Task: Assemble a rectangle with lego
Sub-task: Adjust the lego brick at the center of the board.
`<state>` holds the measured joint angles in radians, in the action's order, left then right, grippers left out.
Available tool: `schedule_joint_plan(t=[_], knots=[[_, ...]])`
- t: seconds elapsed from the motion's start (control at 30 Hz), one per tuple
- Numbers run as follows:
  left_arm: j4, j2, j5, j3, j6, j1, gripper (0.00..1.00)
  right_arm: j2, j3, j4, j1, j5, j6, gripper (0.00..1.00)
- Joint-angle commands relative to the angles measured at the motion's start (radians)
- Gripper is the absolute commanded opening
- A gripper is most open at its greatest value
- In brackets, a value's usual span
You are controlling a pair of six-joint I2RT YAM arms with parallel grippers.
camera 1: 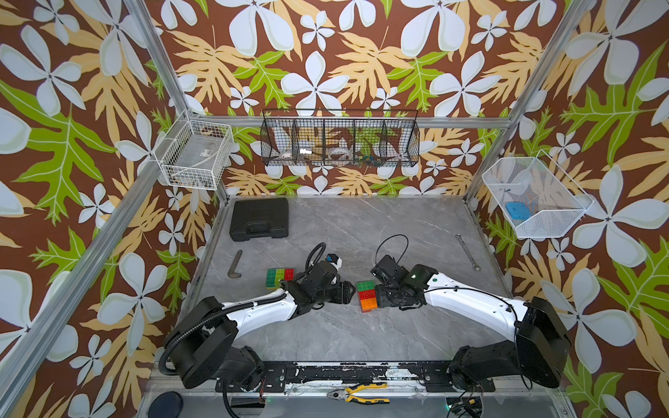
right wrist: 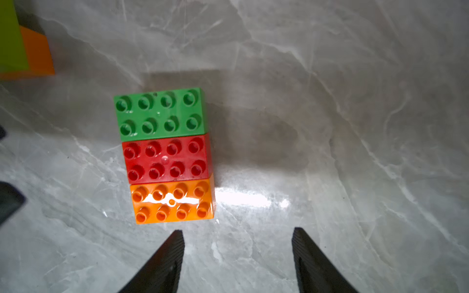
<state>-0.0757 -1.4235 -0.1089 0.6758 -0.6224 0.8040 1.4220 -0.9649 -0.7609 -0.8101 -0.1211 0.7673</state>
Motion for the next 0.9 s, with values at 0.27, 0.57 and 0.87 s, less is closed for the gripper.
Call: schedule_joint_plan(t=[0.27,0.57,0.87], knots=[[0.015,-0.047,-0.029,0.009,-0.073,0.072,0.58,0.067,-0.009,0.088,0.004,0.081,-0.083,0.66],[0.006,-0.091,-0.050,0.019,-0.073,0.091,0.56,0.089,0.007,0.110,0.000,0.104,-0.085,0.65],[-0.020,-0.132,-0.064,0.027,-0.068,0.096,0.54,0.126,0.054,0.126,-0.002,0.094,-0.082,0.62]])
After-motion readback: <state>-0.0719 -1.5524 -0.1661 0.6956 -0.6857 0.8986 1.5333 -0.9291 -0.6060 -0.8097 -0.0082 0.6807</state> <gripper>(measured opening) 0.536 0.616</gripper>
